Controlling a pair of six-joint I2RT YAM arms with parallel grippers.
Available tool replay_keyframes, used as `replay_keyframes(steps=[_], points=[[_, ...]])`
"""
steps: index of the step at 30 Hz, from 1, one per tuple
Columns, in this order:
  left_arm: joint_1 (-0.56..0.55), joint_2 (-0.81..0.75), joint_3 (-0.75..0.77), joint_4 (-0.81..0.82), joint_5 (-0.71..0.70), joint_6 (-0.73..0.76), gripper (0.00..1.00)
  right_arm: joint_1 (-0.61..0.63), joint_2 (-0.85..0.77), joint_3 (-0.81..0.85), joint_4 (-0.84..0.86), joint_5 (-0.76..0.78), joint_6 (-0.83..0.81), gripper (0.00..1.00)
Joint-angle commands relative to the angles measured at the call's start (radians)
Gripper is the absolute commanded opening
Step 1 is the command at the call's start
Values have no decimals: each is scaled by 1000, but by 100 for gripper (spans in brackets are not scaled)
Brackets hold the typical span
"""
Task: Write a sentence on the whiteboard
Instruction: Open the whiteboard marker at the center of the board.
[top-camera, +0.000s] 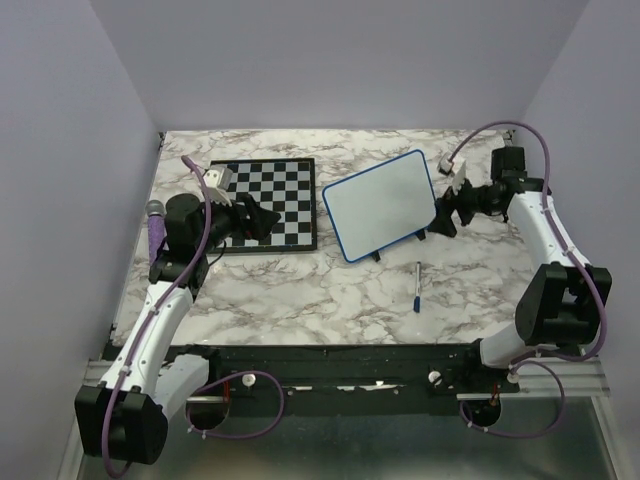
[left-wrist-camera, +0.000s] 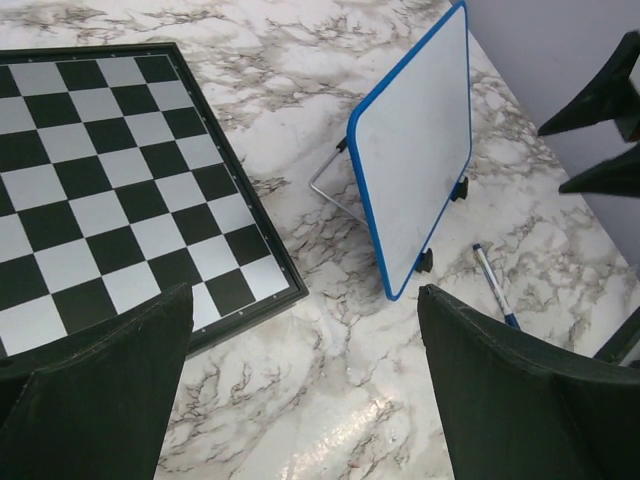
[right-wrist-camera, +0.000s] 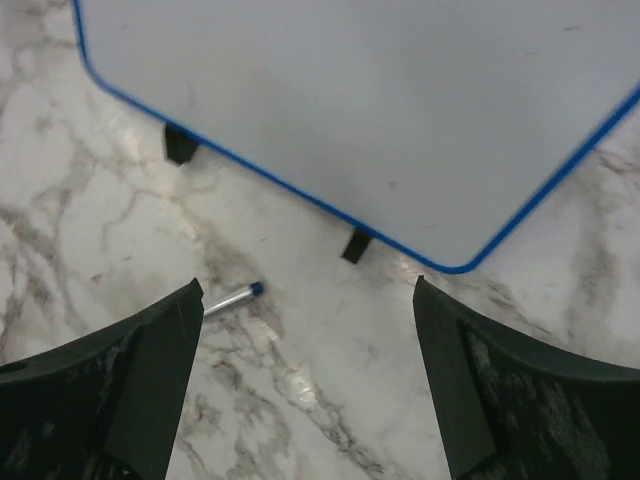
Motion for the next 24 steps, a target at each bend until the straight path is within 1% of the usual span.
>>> replay_keyframes(steps=[1, 3, 5, 6, 8, 9, 11, 12, 13, 15, 16, 18, 22, 23, 24], points=[[-3, 24, 33, 72, 127, -32, 99, 24, -30, -95, -434, -188, -658, 92], [-3, 35, 35, 77, 155, -45, 99, 37, -56, -136, -462, -144, -808, 93], [-3, 42, 38, 78, 163, -47, 99, 44, -58, -128, -465, -98, -834, 94], [-3, 42, 38, 78, 164, -47, 99, 52, -52, -118, -506, -90, -901, 94], [-3, 42, 36, 77, 161, -45, 99, 70, -47, -125, -523, -49, -958, 94], [-3, 42, 35, 78, 160, -44, 99, 105, -51, -138, -510, -26, -1015, 93], [-3, 45, 36, 77, 158, -44, 99, 145, -74, -191, -482, 63, -1076, 92], [-3, 47, 36, 77, 156, -42, 99, 197, -82, -211, -426, 97, -1087, 91], [-3, 47, 36, 75, 153, -42, 99, 219, -90, -229, -396, 159, -1092, 91], [-3, 47, 38, 69, 150, -36, 99, 274, -102, -277, -335, 214, -1120, 89], [-3, 45, 38, 68, 146, -35, 99, 290, -102, -289, -319, 253, -1126, 89], [-3, 42, 36, 63, 141, -30, 99, 325, -98, -312, -283, 283, -1144, 86], [-3, 38, 38, 60, 137, -29, 99, 360, -88, -368, -206, 385, -1182, 82], [-3, 38, 39, 60, 138, -29, 99, 366, -84, -380, -195, 401, -1187, 81], [-3, 38, 39, 60, 137, -29, 99, 379, -79, -397, -177, 413, -1190, 77]])
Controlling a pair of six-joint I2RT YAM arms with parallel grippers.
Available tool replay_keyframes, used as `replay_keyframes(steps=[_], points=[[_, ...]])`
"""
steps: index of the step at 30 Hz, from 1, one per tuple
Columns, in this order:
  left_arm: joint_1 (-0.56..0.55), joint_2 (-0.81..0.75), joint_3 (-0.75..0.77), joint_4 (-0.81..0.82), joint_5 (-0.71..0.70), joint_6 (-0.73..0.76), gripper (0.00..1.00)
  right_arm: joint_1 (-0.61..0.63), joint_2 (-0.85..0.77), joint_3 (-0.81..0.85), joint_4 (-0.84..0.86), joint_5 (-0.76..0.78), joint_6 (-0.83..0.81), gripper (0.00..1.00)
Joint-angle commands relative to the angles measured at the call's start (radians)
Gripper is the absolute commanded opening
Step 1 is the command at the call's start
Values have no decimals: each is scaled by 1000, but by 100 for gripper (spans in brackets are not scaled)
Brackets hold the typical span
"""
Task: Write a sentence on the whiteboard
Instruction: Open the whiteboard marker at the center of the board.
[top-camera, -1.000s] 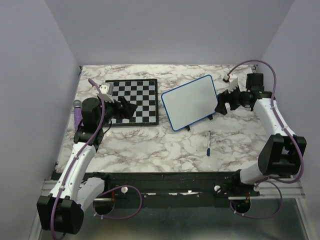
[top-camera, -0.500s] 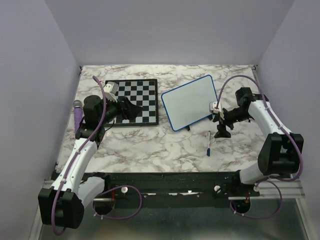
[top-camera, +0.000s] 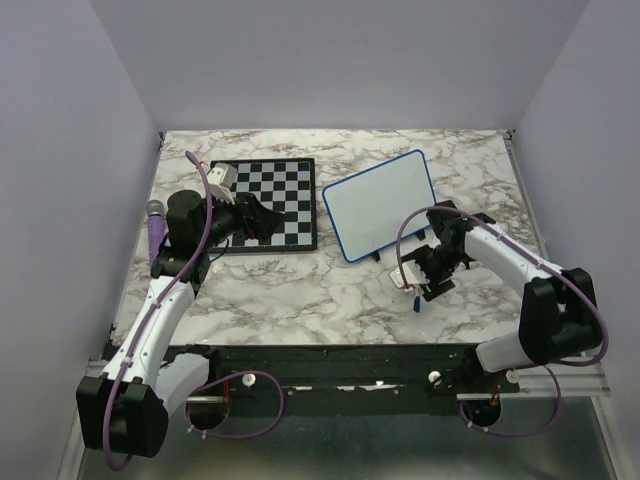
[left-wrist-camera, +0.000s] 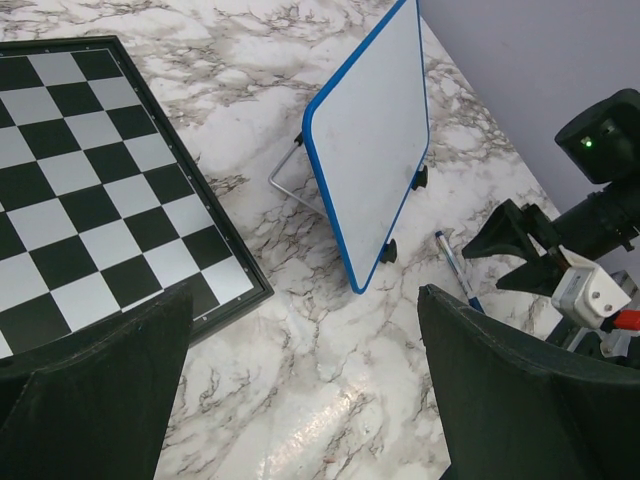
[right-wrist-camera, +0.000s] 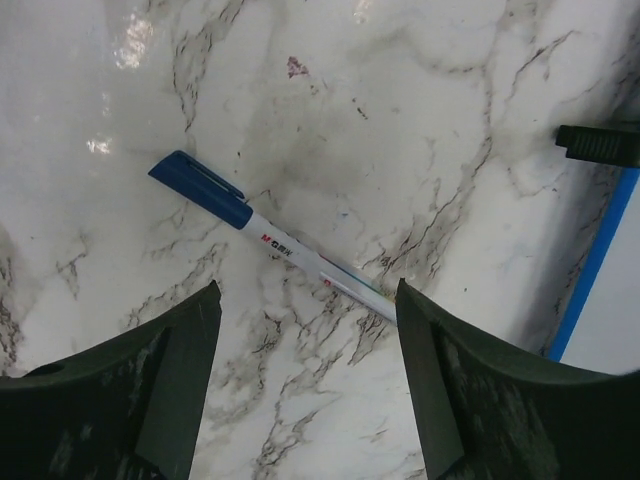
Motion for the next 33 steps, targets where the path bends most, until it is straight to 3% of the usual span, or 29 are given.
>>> replay_keyframes(steps=[1, 8, 12, 20, 24, 33], points=[[-3, -9, 28, 13, 11, 9, 99, 36, 15, -62, 108, 143, -80, 75], [-3, -12, 28, 14, 11, 8, 99, 77, 15, -128, 177, 150, -86, 64], [-3, -12, 27, 16, 14, 6, 99, 85, 35, -135, 181, 152, -65, 48], [-3, -12, 25, 23, 22, 0, 99, 86, 70, -144, 187, 175, 23, 31], [-3, -15, 22, 26, 25, -2, 99, 86, 99, -120, 193, 174, 203, 18], [-5, -13, 1, 103, 95, -66, 99, 85, 101, -49, 184, 92, 598, 8]])
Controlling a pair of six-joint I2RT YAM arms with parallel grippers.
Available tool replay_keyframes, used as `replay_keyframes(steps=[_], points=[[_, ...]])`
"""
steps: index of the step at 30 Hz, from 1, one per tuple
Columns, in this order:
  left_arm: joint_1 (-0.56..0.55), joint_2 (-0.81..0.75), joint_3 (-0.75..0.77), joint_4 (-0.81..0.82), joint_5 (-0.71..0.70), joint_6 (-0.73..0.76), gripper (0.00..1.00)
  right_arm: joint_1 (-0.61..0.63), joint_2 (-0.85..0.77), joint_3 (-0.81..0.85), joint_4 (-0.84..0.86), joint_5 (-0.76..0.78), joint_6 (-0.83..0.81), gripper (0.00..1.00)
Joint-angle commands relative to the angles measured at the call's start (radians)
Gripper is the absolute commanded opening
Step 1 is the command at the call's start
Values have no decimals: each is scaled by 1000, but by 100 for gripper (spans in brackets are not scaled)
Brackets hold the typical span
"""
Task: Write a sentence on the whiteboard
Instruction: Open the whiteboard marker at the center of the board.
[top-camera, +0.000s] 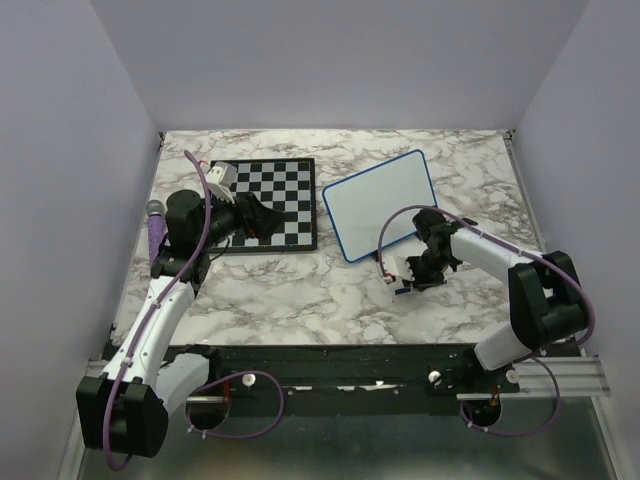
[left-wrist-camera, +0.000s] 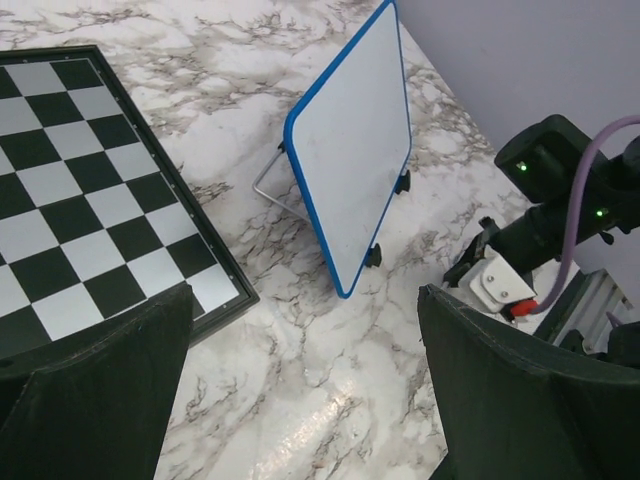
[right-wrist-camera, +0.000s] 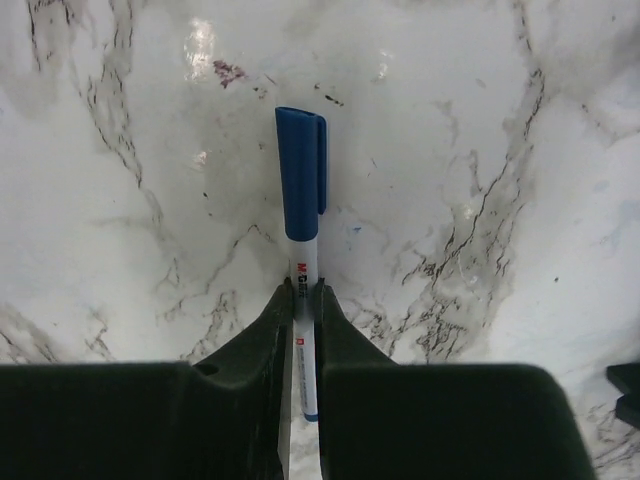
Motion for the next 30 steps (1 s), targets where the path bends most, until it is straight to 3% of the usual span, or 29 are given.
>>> replay_keyframes(steps=[1, 7, 11, 17, 22, 30], points=[[-6, -10, -6, 107, 108, -62, 99, 7, -9, 16, 7, -66, 254, 7], [-27, 7, -44, 240, 169, -192, 99, 2, -129, 22, -8, -173, 415, 3], [-98, 16, -73, 312, 153, -286, 99, -15, -207, 31, -24, -262, 492, 1], [-248, -24, -176, 409, 6, -379, 99, -148, -314, 83, -65, -538, 624, 1], [-455, -28, -280, 521, -187, -415, 99, -239, -383, 89, -2, -764, 834, 3], [-736, 158, -264, 714, -456, -387, 98, -381, -376, 55, 148, -1040, 1038, 4]])
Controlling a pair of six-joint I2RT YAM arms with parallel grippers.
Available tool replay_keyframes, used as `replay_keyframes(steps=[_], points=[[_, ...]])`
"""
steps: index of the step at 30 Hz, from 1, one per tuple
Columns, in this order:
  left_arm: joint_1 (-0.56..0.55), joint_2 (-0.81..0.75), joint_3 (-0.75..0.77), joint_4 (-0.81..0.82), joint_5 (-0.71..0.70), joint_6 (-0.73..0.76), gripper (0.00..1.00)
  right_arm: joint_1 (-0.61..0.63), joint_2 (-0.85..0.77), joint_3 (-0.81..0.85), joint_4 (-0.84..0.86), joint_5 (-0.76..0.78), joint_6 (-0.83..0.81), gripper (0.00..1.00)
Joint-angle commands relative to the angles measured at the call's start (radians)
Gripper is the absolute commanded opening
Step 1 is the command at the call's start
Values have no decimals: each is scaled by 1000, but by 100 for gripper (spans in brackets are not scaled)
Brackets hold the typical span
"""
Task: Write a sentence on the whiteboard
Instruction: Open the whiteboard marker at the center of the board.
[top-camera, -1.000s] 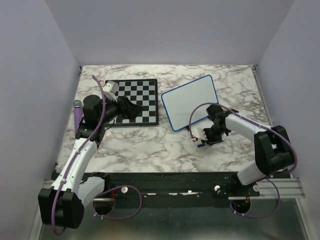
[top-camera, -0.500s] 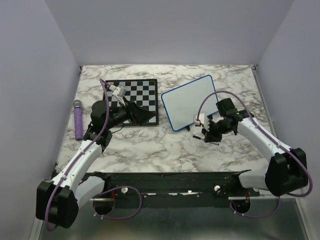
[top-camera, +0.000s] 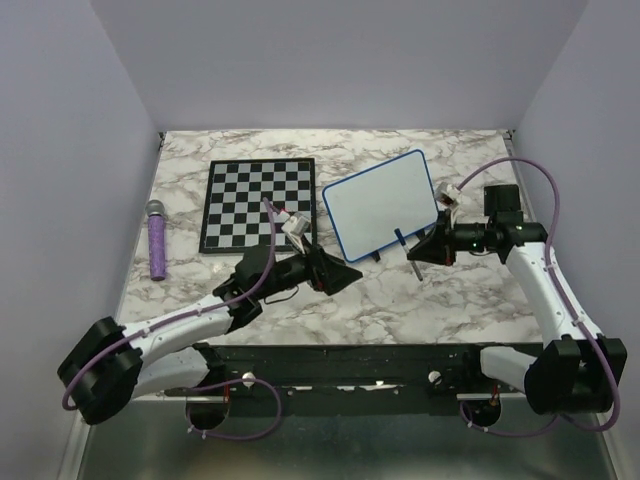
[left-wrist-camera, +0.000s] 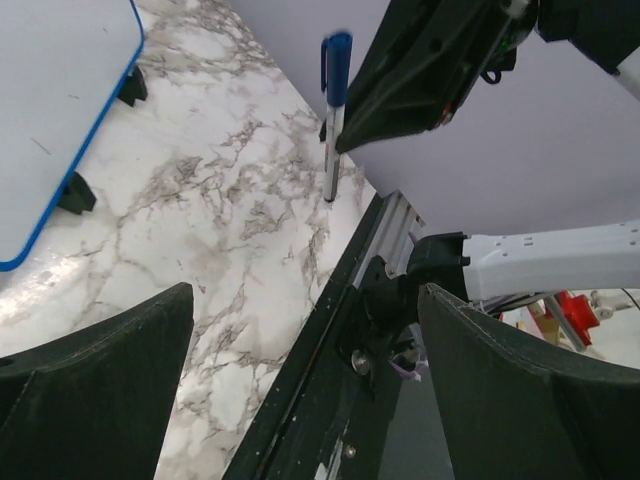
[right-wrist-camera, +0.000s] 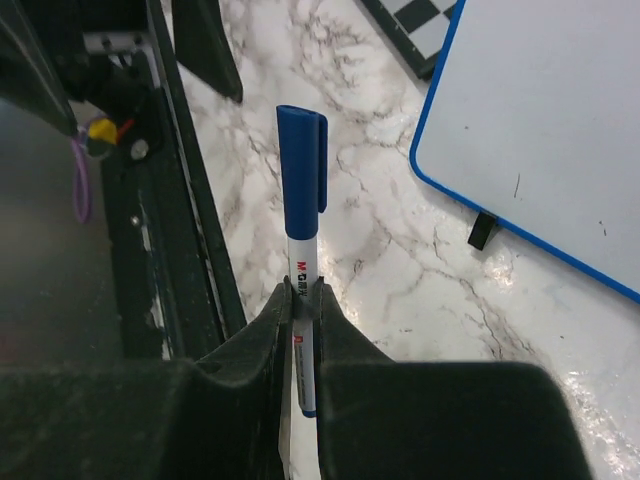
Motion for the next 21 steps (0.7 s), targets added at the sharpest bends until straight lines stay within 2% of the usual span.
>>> replay_keyframes(steps=[1, 8, 13, 21], points=[[-130, 121, 43, 177, -226, 18, 98, -116, 7, -26, 99, -243, 153, 4], [-227, 428, 213, 318, -227, -4, 97, -170, -43, -116, 284, -263, 334, 4], [-262, 552, 343, 300, -240, -14, 93, -200, -42, -142, 356, -291, 410, 4], [-286, 666, 434, 250, -203, -18, 72, -216, -16, -159, 409, -311, 466, 4]])
